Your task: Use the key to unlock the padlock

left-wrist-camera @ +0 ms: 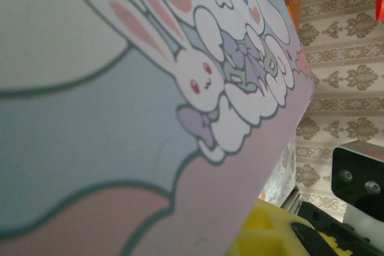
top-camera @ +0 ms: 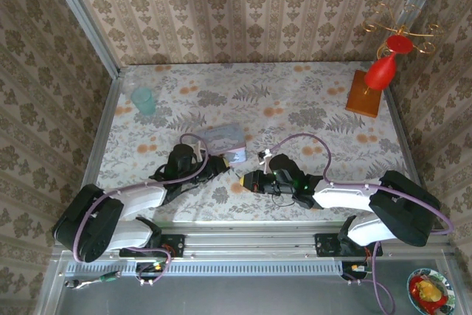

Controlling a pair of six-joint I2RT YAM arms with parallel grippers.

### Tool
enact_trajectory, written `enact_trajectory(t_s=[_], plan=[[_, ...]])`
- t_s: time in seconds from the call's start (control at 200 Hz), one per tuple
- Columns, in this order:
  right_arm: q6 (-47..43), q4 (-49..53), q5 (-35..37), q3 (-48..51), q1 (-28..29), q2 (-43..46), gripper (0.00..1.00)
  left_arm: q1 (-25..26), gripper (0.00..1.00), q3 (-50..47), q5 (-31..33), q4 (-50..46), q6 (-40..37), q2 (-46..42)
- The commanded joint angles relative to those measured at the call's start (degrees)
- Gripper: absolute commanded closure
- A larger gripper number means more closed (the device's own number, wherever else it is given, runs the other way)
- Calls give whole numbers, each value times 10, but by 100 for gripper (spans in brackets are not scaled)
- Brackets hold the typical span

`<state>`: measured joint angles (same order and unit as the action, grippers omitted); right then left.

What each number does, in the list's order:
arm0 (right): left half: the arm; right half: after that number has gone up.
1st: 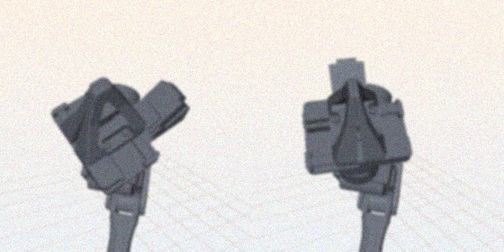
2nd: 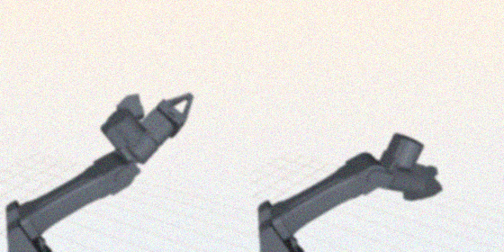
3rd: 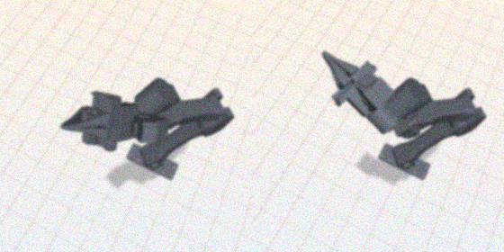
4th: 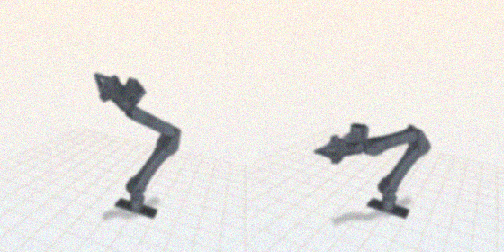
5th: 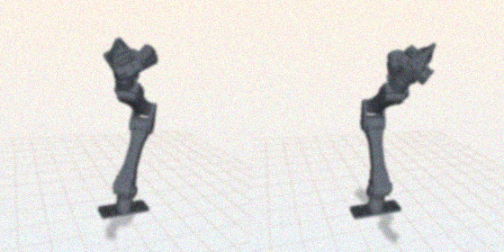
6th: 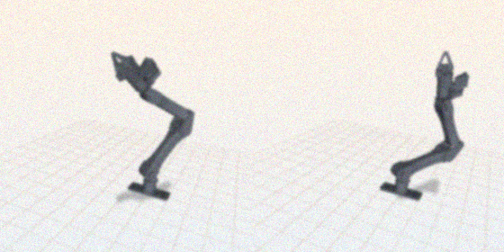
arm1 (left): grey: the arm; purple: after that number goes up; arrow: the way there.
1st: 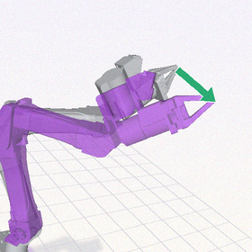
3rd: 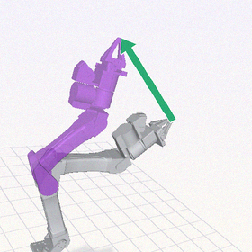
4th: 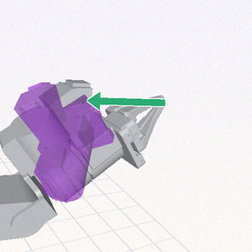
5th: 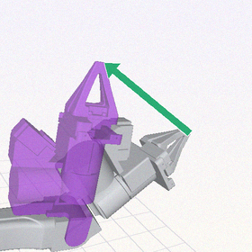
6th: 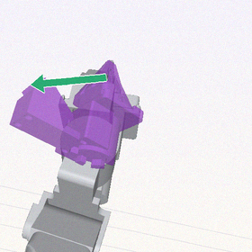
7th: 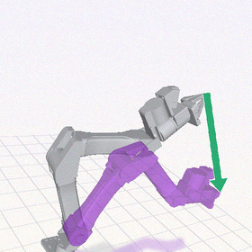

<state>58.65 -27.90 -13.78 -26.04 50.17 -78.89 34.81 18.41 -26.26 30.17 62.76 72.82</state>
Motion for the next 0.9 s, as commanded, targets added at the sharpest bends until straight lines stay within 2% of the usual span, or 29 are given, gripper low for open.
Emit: enact_trajectory(t_s=[0.0, 0.33, 0.59, 0.895], plan=[[0, -31, -3, 6, 4, -4, 100, -2, 99, -5, -24, 69, 32, 8], [13, -75, -23, 7, -1, -20, 100, 14, 100, 4, -24, 65, 44, -2], [36, -54, -57, -4, -15, -26, 100, 20, 100, -1, -17, 61, 45, -26], [56, -94, -74, 3, -18, -35, 100, 23, 100, 0, -21, 61, 42, -34]])
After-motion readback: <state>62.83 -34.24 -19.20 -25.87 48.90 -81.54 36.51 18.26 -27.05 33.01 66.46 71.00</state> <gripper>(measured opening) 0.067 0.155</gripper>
